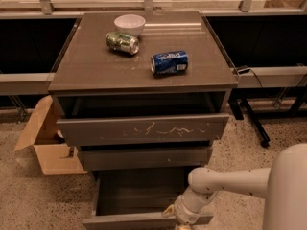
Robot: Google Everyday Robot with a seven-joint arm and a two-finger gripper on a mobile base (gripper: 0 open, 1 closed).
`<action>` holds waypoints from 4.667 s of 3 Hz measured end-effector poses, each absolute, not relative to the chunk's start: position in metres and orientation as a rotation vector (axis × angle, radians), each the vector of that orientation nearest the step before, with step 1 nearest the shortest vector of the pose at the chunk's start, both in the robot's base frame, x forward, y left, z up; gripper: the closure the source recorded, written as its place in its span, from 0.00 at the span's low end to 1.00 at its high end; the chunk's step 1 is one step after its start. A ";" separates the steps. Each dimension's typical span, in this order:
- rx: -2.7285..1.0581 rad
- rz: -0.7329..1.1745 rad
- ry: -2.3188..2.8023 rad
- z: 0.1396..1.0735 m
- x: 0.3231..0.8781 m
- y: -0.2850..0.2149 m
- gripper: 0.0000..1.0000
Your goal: Close bottom drawer
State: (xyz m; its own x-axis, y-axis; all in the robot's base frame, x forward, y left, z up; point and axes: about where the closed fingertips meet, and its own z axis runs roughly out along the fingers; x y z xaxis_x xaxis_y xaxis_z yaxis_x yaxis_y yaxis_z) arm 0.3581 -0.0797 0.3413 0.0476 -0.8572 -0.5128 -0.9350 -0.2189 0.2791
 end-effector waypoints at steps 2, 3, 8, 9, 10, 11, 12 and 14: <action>-2.124 1.017 1.790 0.239 0.369 -0.092 0.81; -2.104 1.023 1.824 0.204 0.375 -0.095 1.00; -2.074 0.933 1.867 0.177 0.424 -0.132 0.00; -2.043 0.873 1.901 0.178 0.456 -0.153 0.27; -2.022 0.841 1.928 0.177 0.474 -0.164 0.50; -2.003 0.816 1.950 0.176 0.490 -0.174 0.47; -1.988 0.802 1.966 0.175 0.499 -0.181 0.24; -1.935 0.772 1.992 0.179 0.517 -0.194 0.00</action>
Offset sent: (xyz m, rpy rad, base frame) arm 0.0222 -0.0169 -0.1478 0.1380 0.0371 -0.0017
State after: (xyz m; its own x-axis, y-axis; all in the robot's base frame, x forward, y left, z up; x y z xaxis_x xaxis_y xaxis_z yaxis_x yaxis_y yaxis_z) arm 0.5171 -0.1939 0.1788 -0.0800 -0.8436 -0.5309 -0.9811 -0.0275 0.1915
